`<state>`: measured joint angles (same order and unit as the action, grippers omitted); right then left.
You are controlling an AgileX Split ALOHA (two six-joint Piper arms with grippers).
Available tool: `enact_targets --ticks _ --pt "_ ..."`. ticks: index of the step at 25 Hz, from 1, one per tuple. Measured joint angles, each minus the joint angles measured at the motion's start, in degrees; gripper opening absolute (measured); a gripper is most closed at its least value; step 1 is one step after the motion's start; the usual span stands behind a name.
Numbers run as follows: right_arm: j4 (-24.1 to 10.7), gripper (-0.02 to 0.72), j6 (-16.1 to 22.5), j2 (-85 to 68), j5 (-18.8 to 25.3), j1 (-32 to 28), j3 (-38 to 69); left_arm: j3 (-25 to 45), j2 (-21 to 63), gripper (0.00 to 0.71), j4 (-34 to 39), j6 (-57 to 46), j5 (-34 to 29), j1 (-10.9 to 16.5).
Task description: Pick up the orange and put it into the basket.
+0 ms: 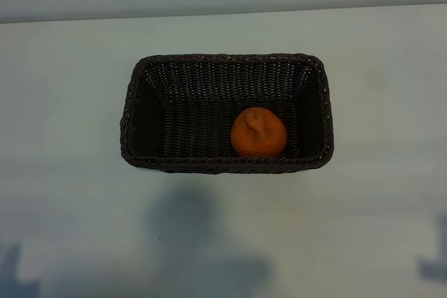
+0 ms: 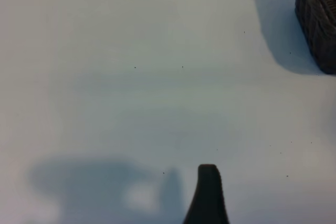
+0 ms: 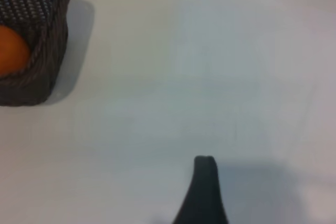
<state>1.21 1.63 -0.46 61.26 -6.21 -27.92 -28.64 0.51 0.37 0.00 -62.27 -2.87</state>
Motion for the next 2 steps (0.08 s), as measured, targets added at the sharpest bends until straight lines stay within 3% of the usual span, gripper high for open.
enact_targets --ticks 2 --pt "0.0 0.581 0.0 0.0 0.0 0.0 0.0 0.0 0.0 0.592 0.0 0.0 0.0 0.0"
